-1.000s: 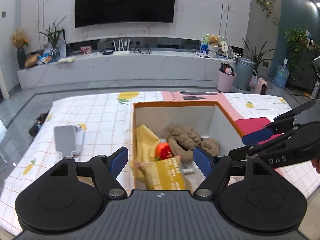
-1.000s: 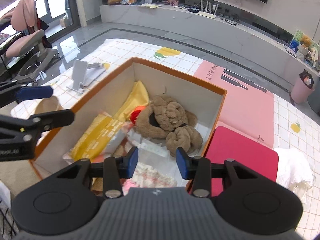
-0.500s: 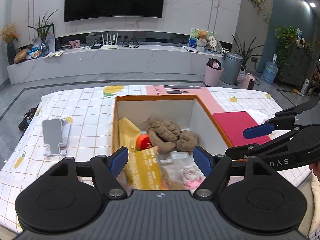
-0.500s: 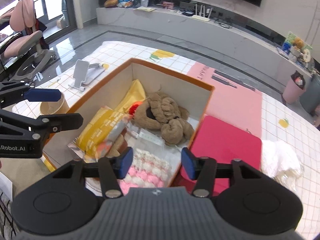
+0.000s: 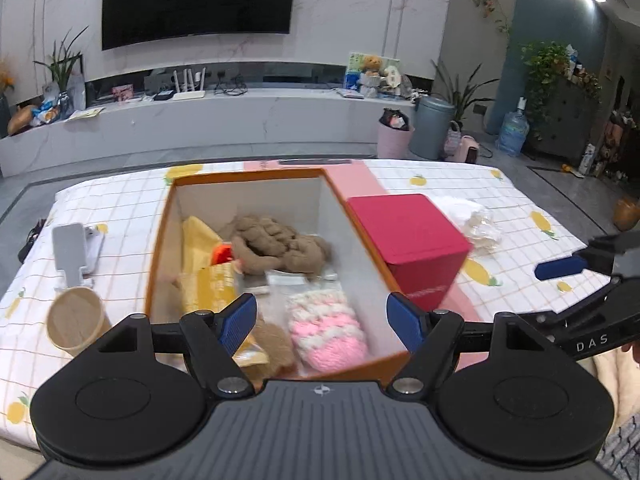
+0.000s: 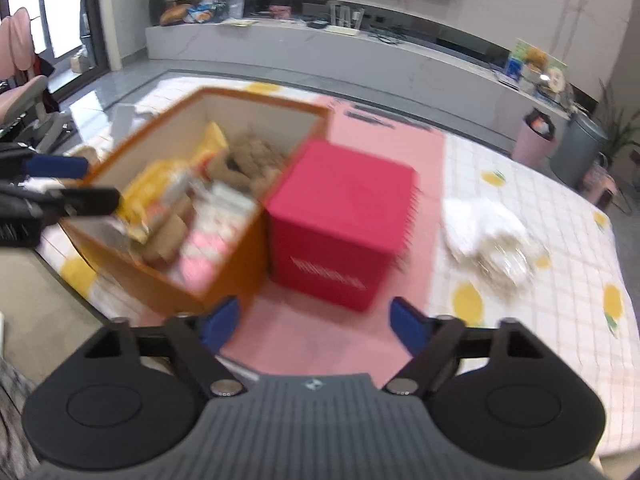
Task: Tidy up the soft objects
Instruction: 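Move both open grippers back over the bed toward the white items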
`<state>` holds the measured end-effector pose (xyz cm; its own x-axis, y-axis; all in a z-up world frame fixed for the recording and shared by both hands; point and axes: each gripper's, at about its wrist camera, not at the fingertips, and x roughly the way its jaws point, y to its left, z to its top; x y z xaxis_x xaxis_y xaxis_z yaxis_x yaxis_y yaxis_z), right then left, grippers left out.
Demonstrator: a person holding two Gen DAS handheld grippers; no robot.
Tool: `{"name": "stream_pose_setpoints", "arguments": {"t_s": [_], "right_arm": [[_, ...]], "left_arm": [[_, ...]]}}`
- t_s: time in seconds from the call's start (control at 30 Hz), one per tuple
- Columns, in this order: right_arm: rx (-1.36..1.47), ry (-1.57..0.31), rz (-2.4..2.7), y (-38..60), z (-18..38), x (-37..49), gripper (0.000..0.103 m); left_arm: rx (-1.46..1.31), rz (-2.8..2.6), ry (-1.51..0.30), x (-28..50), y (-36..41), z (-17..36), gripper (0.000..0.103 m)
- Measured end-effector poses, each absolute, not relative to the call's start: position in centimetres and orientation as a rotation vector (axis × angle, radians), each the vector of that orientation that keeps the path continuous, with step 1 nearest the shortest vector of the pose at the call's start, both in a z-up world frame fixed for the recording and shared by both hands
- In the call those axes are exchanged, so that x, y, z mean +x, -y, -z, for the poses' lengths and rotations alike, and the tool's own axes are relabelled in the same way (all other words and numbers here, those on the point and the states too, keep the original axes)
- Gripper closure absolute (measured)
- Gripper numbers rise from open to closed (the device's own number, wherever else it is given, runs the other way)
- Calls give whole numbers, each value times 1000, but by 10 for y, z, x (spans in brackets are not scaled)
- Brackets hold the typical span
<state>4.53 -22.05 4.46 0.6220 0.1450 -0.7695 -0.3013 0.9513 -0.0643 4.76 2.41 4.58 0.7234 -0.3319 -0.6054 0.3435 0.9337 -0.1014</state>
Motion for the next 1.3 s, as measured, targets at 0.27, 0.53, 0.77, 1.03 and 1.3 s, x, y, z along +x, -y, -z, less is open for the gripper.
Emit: {"name": "stream_pose_setpoints", "arguments": {"t_s": [0.27, 0.53, 0.77, 1.03, 1.3], "right_arm": [[-108, -926, -62, 318, 5, 17, 6], [18, -922, 65, 396, 42, 29, 5], [90, -888, 80, 426, 60, 75, 5], [84, -861, 68, 452, 78, 119, 5], [167, -774, 38, 482, 78, 156, 5]], "left_arm": [[37, 440, -671, 19, 15, -32, 16], [205, 484, -647, -7, 81, -10, 16], [335, 562, -572, 5, 137, -12, 16], [346, 567, -630, 70, 208, -24, 15], [268, 440, -685, 150, 276, -9, 15]]}}
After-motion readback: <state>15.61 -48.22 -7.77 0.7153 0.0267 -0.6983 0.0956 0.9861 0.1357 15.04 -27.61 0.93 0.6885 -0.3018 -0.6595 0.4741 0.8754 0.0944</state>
